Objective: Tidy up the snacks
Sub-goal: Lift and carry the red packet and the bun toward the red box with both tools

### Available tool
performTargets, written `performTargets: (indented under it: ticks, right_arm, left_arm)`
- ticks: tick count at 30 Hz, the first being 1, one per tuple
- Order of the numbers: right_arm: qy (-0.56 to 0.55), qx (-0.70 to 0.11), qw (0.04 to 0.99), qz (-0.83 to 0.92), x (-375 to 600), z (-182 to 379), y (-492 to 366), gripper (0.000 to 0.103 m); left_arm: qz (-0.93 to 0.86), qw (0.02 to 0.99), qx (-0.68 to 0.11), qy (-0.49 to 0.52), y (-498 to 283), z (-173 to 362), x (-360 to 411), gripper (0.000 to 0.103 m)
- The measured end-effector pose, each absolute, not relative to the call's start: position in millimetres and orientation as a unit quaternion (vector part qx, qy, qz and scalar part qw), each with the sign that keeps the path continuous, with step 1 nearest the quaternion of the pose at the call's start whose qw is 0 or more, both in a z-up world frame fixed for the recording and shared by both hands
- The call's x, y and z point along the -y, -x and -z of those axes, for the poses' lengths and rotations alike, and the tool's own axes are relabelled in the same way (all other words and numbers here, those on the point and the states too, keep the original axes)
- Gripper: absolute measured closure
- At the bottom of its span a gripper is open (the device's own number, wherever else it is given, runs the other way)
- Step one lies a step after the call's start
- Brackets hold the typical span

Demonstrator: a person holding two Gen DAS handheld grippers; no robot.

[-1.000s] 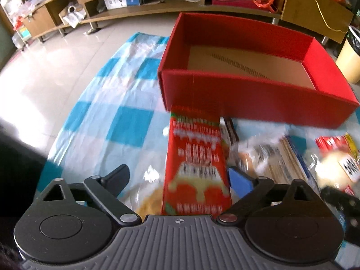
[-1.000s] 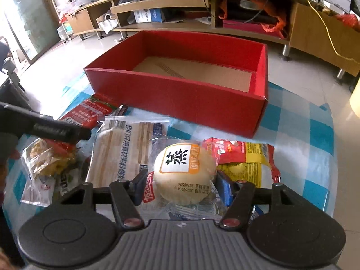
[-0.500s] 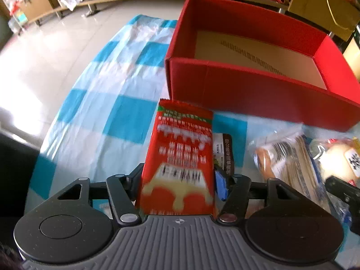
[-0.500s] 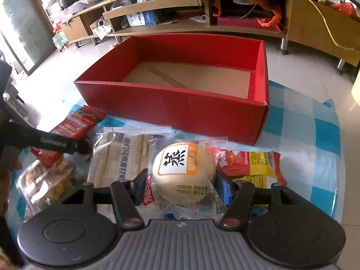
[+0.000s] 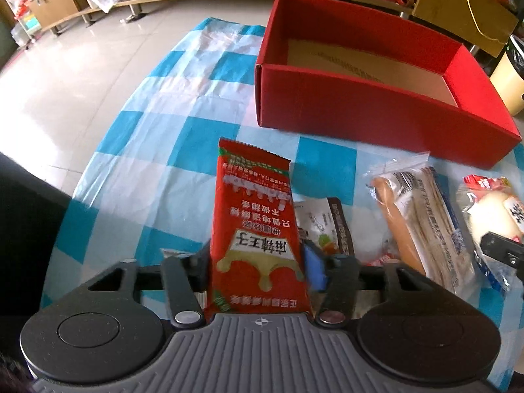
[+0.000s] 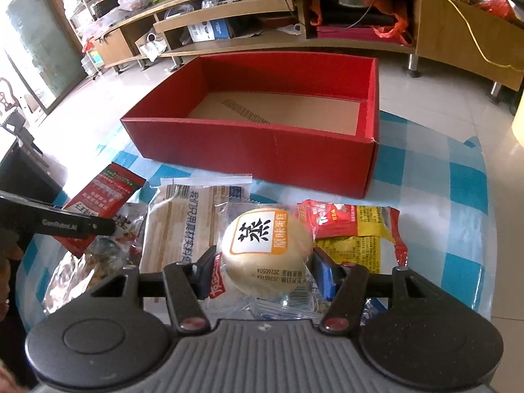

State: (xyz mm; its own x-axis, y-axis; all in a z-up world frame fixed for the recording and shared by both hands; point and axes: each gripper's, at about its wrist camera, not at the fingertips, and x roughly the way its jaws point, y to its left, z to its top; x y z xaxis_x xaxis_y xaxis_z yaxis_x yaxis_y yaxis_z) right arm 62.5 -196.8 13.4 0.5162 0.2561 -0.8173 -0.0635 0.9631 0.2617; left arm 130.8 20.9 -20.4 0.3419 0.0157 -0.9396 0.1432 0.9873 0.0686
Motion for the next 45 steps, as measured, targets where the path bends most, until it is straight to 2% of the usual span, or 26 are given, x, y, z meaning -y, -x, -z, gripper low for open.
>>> performTargets:
  ticks: [2, 5, 9, 11, 14, 32, 45]
  right_arm:
    - [-0.097, -0.482, 0.866, -0.089, 197, -13, -62, 0.046]
    - [-0.097, -0.486, 0.864, -0.089, 195, -10, -65, 0.046]
    - [-0.097, -0.487, 0.863, -0.091, 194, -9, -67, 0.046]
    - [-0.097, -0.487, 0.863, -0.089, 195, -9, -69, 0.046]
    - [-0.098, -0.487, 0.864, -0.087, 197, -9, -68, 0.046]
    - [-0.134, -0.460, 0.872, -0.102, 206, -28, -64, 0.046]
    - [-0.162, -0.425, 0.884, -0.107, 214, -47, -71, 0.046]
  left_arm:
    - [0.025, 0.818, -0.570, -0.081, -136, 24, -19, 0.016]
    - [0.013, 0.820, -0.562, -0.108, -141, 30, -11, 0.014]
    - [0.016, 0.815, -0.571, -0.095, -144, 33, -12, 0.024]
    - [0.024, 0.814, -0.576, -0.073, -145, 31, -17, 0.039]
    - [0.024, 0.813, -0.578, -0.062, -146, 29, -22, 0.043]
    - [0.061, 0.833, -0.549, 0.009, -125, -20, -33, 0.045]
    - [0.108, 0.850, -0.516, 0.017, -120, -43, -11, 0.045]
